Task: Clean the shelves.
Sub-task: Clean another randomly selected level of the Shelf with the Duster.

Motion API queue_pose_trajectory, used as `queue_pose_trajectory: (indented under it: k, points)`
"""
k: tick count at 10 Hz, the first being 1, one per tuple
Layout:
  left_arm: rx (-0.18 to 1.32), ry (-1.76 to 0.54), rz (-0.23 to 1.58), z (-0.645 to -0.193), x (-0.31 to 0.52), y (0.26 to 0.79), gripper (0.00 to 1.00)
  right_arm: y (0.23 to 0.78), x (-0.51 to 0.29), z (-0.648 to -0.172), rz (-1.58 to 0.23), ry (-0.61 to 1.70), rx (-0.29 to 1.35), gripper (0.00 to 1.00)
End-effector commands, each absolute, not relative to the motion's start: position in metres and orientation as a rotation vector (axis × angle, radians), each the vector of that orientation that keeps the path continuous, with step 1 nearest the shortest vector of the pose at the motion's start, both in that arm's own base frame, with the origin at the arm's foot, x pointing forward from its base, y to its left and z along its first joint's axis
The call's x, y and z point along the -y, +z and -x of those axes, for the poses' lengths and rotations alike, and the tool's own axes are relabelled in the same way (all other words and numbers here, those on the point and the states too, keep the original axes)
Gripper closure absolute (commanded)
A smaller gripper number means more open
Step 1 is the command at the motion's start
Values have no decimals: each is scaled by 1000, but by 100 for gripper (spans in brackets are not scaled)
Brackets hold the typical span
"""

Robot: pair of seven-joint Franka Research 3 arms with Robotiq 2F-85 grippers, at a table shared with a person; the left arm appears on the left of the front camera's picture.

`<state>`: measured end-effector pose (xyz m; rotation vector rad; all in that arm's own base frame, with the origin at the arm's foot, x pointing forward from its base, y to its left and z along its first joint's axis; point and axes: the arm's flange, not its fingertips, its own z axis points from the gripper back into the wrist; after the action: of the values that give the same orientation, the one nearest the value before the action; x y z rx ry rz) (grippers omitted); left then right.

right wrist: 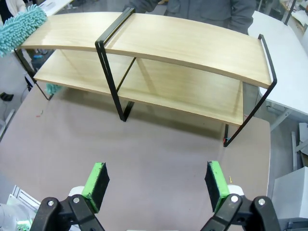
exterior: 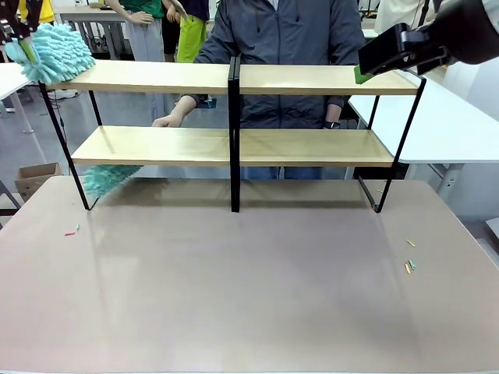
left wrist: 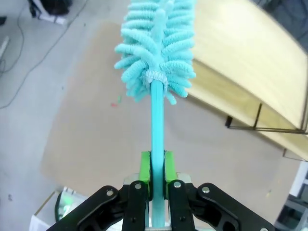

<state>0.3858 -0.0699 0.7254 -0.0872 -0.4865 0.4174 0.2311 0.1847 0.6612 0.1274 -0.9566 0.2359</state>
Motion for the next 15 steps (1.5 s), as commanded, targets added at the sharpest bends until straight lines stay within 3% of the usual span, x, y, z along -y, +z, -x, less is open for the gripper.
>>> queue_pose_trajectory:
  k: [1, 5, 9, 11, 13, 15]
  points:
    - [548, 364, 118, -376, 71, 718, 100, 661, -184, -231, -134, 233, 956, 0]
    - [580, 266, 222, -366, 70, 725, 100, 661, -184, -231, -134, 233, 956, 0]
    - [526, -60, 449, -331, 50, 746, 100, 661, -184, -231, -134, 233, 956, 0]
    - [473, -281, 590, -306, 12, 765, 100, 661, -184, -231, -134, 233, 956, 0]
    - [534, -429, 707, -292, -43, 789, 100, 661, -184, -231, -134, 233, 956, 0]
    - [630, -412, 779, -289, -105, 792, 100, 661, -184, -231, -134, 233, 956, 0]
